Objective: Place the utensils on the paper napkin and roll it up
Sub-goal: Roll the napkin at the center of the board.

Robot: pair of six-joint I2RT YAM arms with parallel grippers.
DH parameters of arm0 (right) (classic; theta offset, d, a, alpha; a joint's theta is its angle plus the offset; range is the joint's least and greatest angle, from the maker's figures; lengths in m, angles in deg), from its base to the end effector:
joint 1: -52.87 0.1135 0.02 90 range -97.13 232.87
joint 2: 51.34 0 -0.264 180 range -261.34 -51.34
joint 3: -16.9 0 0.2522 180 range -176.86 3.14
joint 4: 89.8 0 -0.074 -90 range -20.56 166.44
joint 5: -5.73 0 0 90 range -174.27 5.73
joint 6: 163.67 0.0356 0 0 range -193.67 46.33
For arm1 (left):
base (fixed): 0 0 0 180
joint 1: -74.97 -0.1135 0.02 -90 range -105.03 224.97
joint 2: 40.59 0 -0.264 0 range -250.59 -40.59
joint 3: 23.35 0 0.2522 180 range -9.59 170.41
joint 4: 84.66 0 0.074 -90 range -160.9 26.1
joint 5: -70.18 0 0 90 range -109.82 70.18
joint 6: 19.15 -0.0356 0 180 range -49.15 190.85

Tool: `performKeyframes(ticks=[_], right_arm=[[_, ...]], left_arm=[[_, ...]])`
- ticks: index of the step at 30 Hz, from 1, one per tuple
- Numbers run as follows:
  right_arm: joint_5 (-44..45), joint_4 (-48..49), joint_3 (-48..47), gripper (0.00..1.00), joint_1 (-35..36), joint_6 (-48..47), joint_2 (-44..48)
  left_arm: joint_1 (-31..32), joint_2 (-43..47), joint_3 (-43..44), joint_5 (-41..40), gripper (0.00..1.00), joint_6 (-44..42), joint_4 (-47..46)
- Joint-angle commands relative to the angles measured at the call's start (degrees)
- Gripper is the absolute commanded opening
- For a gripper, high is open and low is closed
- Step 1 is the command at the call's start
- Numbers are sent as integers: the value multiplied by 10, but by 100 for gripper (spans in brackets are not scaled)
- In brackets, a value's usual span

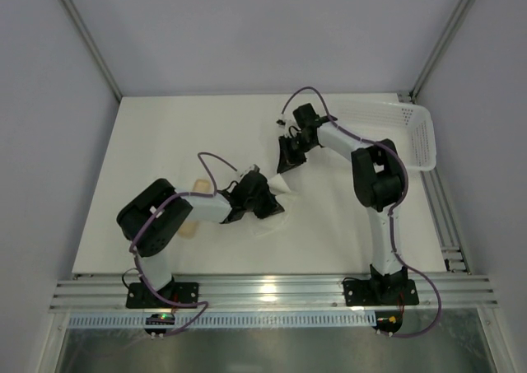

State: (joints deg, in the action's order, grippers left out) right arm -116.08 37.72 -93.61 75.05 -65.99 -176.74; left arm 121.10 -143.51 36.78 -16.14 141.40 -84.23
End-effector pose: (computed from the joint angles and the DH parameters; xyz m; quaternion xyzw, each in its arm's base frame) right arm 0.4159 0.1898 0.1677 -0.1723 0.9287 0.3083 0.1131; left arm 0.2367 -0.2495 0.1245 -0.1816 0.8993 -0.3532 0.1832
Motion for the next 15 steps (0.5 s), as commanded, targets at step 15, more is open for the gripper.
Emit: performKeyframes(ticks=[15], right_arm=[[-56,56,78,4,22,18,45]], left_arm=[[4,6,8,-25,0,-6,48]])
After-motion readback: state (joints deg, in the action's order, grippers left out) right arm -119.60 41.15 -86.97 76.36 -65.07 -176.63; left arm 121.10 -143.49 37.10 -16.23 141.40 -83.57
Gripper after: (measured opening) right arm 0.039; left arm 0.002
